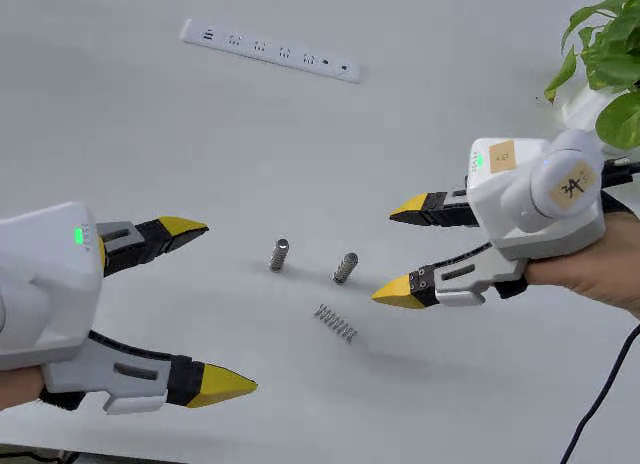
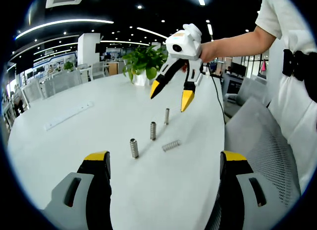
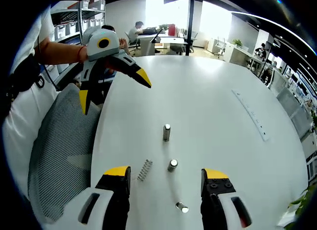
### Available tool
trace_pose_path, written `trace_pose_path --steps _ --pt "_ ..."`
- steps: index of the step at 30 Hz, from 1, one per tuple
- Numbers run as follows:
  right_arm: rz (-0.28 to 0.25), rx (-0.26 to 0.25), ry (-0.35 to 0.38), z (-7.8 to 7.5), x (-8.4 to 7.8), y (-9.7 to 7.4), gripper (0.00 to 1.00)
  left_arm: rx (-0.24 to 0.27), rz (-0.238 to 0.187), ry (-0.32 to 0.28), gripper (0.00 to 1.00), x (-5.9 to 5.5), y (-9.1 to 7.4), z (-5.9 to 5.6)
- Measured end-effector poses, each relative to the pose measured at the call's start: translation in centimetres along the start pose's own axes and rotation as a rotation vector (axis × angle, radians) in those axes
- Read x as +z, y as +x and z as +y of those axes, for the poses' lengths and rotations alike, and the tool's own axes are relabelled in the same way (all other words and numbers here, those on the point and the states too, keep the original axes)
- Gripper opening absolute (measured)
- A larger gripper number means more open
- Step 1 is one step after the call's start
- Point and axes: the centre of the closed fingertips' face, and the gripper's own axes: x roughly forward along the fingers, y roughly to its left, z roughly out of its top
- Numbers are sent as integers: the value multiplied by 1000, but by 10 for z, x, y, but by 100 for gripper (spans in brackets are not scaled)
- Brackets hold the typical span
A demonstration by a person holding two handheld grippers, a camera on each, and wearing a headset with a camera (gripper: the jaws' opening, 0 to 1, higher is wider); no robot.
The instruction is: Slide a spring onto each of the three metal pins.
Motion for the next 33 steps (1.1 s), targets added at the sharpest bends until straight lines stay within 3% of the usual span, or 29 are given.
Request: trace_pose_path --steps 5,8,17,33 --pt "-44 -18 28 4 -10 -14 65 6 7 9 90 4 0 -4" --pt "-64 -31 48 -2 -22 -21 69 1 21 14 89 3 2 -7" --pt "-130 -34 106 12 -42 -37 84 -21 53 40 87 6 7 -10" --pt "-199 -59 184 25 -78 -52 95 -99 119 102 84 7 28 -22"
